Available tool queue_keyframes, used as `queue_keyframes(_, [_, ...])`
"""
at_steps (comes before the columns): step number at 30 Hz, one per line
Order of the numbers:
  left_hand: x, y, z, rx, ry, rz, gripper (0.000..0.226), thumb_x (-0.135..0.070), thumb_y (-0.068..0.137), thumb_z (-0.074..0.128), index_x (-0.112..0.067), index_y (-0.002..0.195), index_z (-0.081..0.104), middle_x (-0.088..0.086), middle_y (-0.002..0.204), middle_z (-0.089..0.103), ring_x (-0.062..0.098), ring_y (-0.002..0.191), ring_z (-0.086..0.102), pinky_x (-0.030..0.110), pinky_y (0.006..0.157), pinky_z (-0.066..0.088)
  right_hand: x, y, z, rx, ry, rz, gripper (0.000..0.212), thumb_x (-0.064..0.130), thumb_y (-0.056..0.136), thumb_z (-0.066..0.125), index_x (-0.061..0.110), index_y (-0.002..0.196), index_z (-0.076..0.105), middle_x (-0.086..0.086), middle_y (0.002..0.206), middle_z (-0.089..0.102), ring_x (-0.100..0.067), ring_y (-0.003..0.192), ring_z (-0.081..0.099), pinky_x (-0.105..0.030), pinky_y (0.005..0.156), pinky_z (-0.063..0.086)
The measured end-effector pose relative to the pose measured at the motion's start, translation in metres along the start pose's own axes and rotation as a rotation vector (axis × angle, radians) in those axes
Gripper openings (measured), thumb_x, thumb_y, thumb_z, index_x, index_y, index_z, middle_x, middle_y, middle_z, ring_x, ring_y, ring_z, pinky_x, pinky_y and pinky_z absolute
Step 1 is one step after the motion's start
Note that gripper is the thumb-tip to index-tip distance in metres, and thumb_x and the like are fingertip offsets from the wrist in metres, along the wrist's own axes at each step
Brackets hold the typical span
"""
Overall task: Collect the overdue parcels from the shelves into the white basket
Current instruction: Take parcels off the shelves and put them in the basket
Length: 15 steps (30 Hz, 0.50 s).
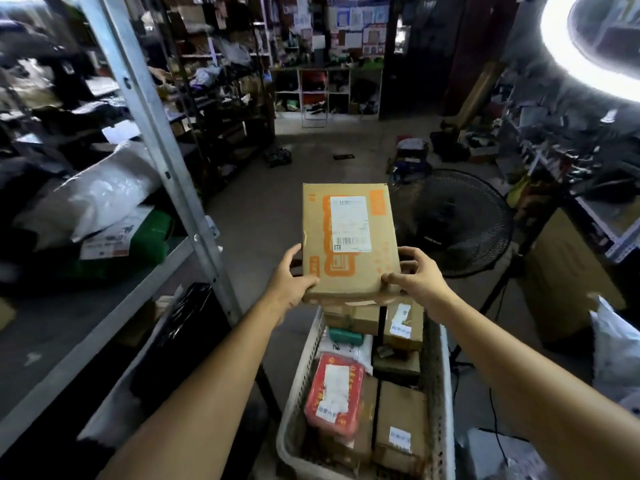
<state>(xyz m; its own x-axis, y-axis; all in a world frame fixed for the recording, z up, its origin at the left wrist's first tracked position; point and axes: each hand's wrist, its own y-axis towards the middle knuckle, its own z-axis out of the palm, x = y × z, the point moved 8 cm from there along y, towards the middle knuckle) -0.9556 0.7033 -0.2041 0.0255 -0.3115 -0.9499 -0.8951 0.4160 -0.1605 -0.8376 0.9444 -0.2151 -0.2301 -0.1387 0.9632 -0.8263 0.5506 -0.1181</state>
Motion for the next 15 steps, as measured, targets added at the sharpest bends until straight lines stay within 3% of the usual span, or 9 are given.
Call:
queue_keyframes(4, [0.022, -0.065, -0.027, -0.163, -0.022, -0.055, 0.079, -0.002, 0.088, 0.068, -0.033, 0.151, 0.032, -0.003, 0.138, 0.052, 0.013, 0.115, 0.051, 0.035, 0.090, 0.051, 0.001, -0.037, 0.033, 0.143, 0.039, 0.005, 0.062, 0.001, 0.078, 0.077, 0.021, 0.130, 0.051, 0.002, 0.109, 0.061, -0.015, 0.096, 0.063, -0.036, 0.073, 0.059])
queue_keyframes(7, [0.037, -0.122, -0.046, -0.258, 0.010, -0.087, 0.077, -0.002, 0.089, 0.068, -0.031, 0.151, 0.034, -0.008, 0.134, 0.050, 0.010, 0.115, 0.048, 0.030, 0.090, 0.046, -0.004, -0.073, 0.059, 0.243, 0.047, 0.034, 0.063, -0.002, 0.077, 0.075, 0.021, 0.130, 0.051, 0.001, 0.104, 0.062, -0.016, 0.088, 0.064, -0.029, 0.059, 0.057])
queue_keyframes(9, [0.047, -0.165, -0.057, -0.326, 0.041, -0.110, 0.076, -0.005, 0.089, 0.068, -0.031, 0.151, 0.034, -0.006, 0.135, 0.048, 0.012, 0.117, 0.046, 0.026, 0.086, 0.042, -0.010, -0.097, 0.075, 0.307, 0.029, 0.045, 0.062, -0.005, 0.077, 0.075, 0.019, 0.129, 0.052, -0.001, 0.102, 0.062, -0.020, 0.087, 0.066, -0.030, 0.060, 0.059])
queue_keyframes(13, [0.079, -0.247, -0.077, -0.458, 0.014, -0.179, 0.078, -0.010, 0.089, 0.070, -0.036, 0.152, 0.031, 0.003, 0.153, 0.038, 0.021, 0.133, 0.043, 0.032, 0.094, 0.041, -0.007, -0.149, 0.106, 0.427, -0.059, -0.010, 0.060, -0.005, 0.076, 0.074, 0.021, 0.126, 0.054, -0.006, 0.107, 0.062, -0.015, 0.086, 0.064, -0.022, 0.055, 0.055])
queue_keyframes(15, [0.093, -0.283, -0.084, -0.502, 0.003, -0.216, 0.079, -0.013, 0.090, 0.070, -0.037, 0.153, 0.029, 0.002, 0.154, 0.037, 0.023, 0.137, 0.041, 0.038, 0.101, 0.043, -0.008, -0.175, 0.120, 0.503, -0.055, 0.007, 0.056, -0.002, 0.079, 0.075, 0.024, 0.123, 0.052, -0.004, 0.111, 0.060, -0.017, 0.093, 0.063, -0.027, 0.064, 0.059])
